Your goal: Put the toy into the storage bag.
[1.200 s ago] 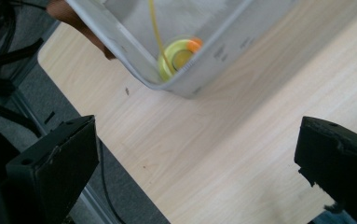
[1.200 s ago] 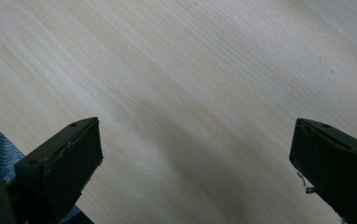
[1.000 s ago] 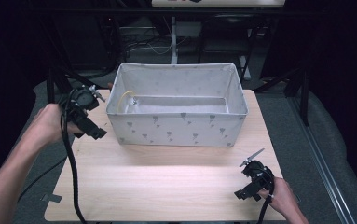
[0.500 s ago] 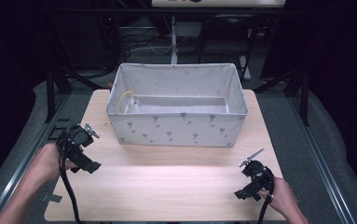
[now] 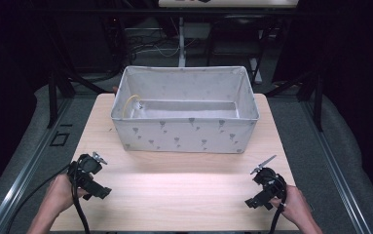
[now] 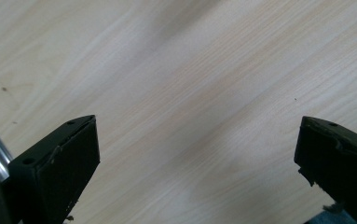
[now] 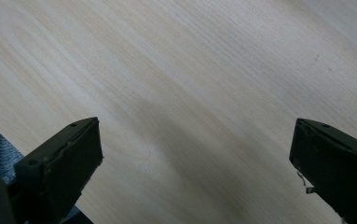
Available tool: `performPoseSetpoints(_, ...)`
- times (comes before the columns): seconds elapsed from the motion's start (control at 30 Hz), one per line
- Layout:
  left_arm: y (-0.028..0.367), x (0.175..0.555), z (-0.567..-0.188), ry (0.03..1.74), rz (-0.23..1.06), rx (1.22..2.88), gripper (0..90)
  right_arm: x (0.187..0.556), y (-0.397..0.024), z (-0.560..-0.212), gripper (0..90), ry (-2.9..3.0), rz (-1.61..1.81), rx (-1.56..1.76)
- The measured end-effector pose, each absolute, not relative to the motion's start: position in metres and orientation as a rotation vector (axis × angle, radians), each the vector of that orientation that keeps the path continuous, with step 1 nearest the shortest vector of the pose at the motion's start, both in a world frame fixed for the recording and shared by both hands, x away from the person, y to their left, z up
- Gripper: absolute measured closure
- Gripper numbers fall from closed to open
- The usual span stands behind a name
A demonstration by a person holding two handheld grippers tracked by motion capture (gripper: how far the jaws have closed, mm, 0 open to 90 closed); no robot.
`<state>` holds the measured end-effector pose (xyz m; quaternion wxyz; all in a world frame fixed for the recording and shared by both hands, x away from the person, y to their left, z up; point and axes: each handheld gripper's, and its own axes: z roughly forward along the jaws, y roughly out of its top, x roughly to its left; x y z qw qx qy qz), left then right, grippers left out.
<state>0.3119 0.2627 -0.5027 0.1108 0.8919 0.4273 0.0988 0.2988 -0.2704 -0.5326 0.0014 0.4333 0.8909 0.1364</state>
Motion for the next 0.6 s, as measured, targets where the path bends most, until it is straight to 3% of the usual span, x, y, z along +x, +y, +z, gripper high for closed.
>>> performPoseSetpoints(0.17,0.262,0.302,-0.532,1.288,0.263,2.594,0.5,0.299,-0.27,-0.534,1.9,2.795,0.43,1.382)
performPoseSetpoints(0.37,0.262,0.291,-0.56,1.334,0.335,2.451,0.3,0.3,-0.272,-0.533,1.9,2.812,0.39,1.369)
performPoseSetpoints(0.6,0.262,0.288,-0.563,1.338,0.377,2.459,3.9,0.3,-0.272,-0.534,2.1,2.809,0.402,1.38)
